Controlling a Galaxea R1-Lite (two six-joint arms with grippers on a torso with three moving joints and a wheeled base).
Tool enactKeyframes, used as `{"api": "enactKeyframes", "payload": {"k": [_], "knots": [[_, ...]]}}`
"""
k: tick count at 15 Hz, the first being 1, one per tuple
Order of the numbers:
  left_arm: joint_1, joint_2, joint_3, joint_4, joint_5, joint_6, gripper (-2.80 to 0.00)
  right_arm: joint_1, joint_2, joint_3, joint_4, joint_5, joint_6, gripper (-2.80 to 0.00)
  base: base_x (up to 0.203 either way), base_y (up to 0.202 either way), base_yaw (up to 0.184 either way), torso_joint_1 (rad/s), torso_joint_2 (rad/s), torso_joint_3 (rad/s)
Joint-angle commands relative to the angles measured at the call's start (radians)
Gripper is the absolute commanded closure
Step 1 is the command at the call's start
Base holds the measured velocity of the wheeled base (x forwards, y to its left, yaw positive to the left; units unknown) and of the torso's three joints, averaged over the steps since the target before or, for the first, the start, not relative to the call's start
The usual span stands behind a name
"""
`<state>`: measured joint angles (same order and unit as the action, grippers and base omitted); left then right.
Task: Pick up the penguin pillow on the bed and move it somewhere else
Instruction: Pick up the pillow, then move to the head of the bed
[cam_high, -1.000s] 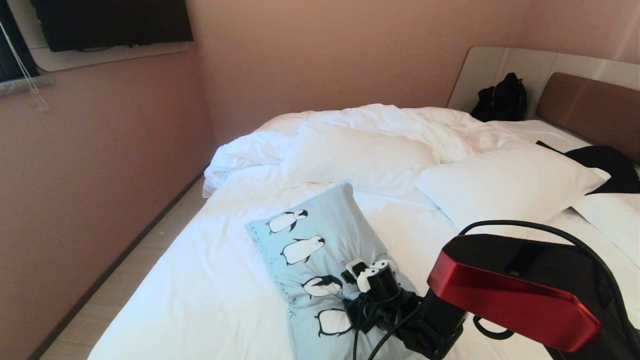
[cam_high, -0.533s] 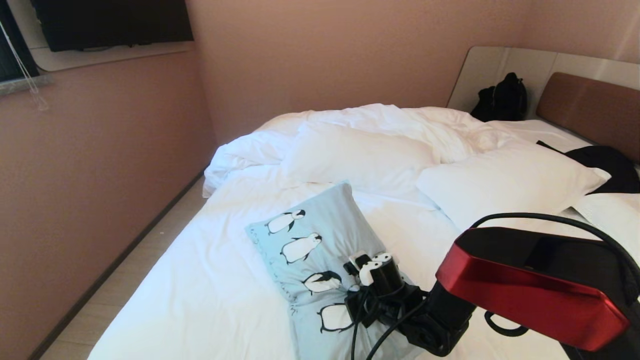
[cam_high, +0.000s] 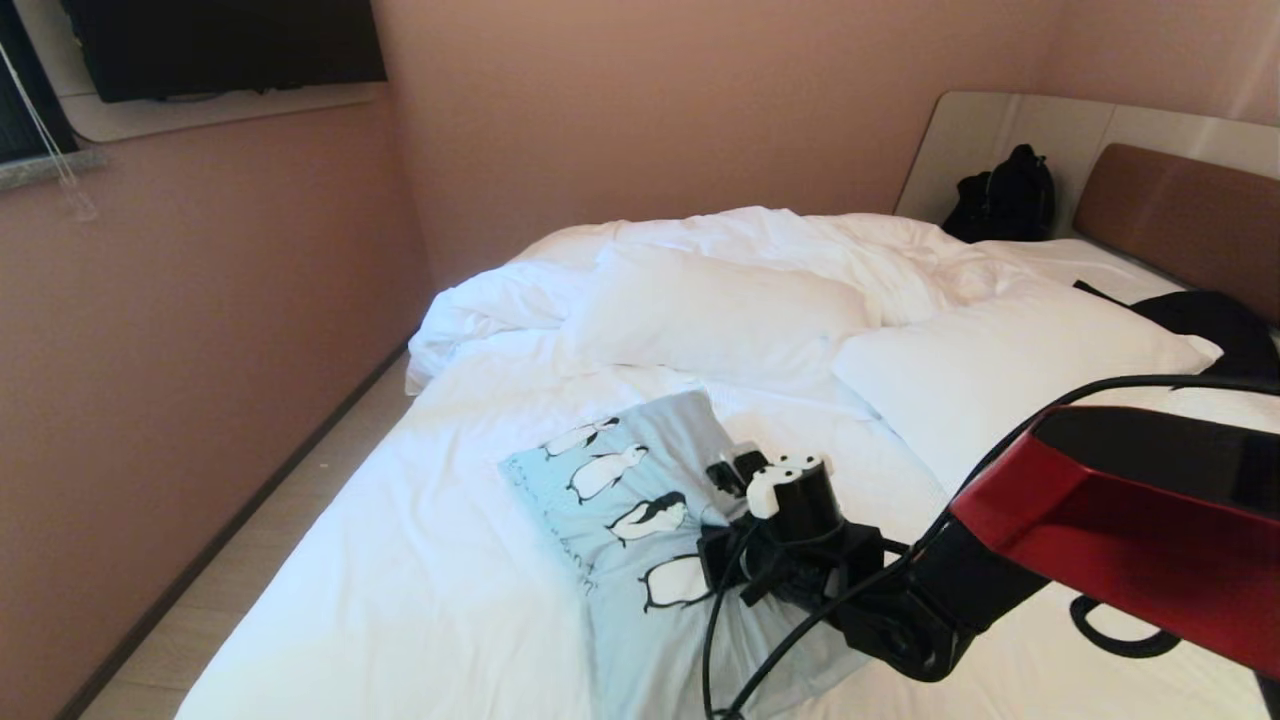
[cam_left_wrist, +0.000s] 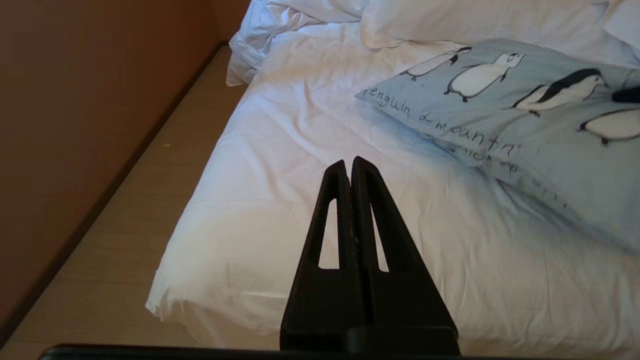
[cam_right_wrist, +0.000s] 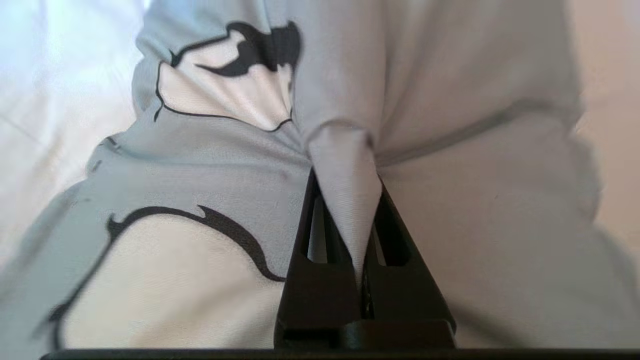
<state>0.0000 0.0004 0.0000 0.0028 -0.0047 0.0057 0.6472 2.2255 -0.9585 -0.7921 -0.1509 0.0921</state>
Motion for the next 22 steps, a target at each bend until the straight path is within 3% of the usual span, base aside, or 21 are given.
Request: {"api": "enactKeyframes", "payload": {"k": [1,5,12,15,22], "knots": [[0.0,0.0,0.0,0.0,0.0,0.0,0.0,-0.008,-0.095,0.007,-0.008,-0.001,0.004,0.0,0.0,0.0,0.0,0.0,0.0,0.0],[0.0,0.0,0.0,0.0,0.0,0.0,0.0,-0.042,-0.234,0.01,-0.003,-0.001,0.006,0.0,0.0,0.0,0.0,0.0,0.0,0.0],[0.0,0.0,0.0,0.0,0.0,0.0,0.0,-0.194,-0.439,-0.003,0.026,-0.004,-0.016,0.0,0.0,0.0,0.0,0.0,0.0,0.0],[0.0,0.0,0.0,0.0,0.0,0.002,0.0,-0.248,-0.516,-0.003,0.027,-0.011,-0.067,0.0,0.0,0.0,0.0,0.0,0.0,0.0],[0.0,0.0,0.0,0.0,0.002,0.003,0.0,-0.47,-0.652,-0.003,0.019,-0.015,-0.182,0.0,0.0,0.0,0.0,0.0,0.0,0.0]]}}
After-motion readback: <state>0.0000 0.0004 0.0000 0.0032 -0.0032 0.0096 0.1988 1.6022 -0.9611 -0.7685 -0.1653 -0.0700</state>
